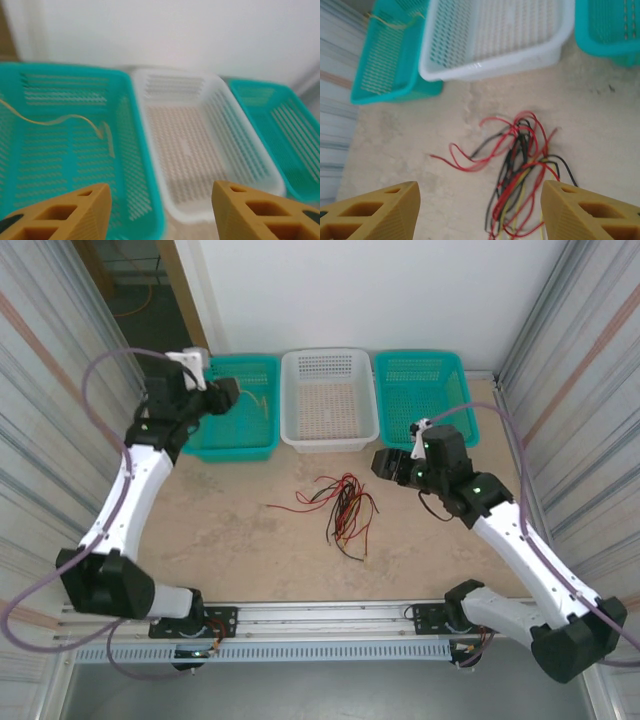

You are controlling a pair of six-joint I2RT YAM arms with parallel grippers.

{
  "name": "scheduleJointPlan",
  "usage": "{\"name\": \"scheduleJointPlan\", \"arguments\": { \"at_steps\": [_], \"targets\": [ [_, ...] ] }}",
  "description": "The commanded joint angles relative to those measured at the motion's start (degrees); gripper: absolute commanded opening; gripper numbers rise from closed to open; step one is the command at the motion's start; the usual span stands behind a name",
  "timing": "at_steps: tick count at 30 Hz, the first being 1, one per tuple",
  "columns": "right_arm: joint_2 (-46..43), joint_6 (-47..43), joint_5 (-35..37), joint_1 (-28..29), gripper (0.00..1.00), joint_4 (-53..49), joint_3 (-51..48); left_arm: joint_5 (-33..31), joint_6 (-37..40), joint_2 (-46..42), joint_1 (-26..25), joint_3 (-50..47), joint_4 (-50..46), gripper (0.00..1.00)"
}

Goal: Untangle the cables

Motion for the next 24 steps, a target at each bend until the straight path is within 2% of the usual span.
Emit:
{"name": "scheduleJointPlan", "arguments": {
  "at_steps": [1,5,8,11,17,21,24],
  "targets": [
    [3.0,3.2,1.0,1.7,0.62,3.3,-3.2,-2.6,0.4,-4.4,-8.6,-6.6,-3.7,0.58],
    [8.5,2.7,1.5,3.9,0.55,5.1,-5.7,-4.2,-3.1,-10.1,-17.6,-15.2,-0.9,0.62],
    [12.3,1.9,1.2,4.2,0.52,5.8,-6.5,-4.7,-6.9,-11.6,-20.8,-21.5,2.6,0.66],
    [14.9,1.2,1.1,4.3,0.51,5.6,-5.5,-4.1,-8.8,-8.7,-22.5,-24.3,2.5,0.64],
    [18.1,1.5,3.4,4.4,0.52,5.1,-5.4,-12.1,-5.9,-0.4,-29.4,-22.2,-2.4,0.60],
    [20.3,1.6,0.9,5.1,0.50,5.9,-5.2,-12.5,-5.5,1.6,-32.9,-21.3,-1.4,0.59],
    [21.7,2.3,1.1,7.1,0.50,7.0,-5.0,-12.0,-6.1,2.6,-33.7,-22.0,0.1,0.59]
  ]
}}
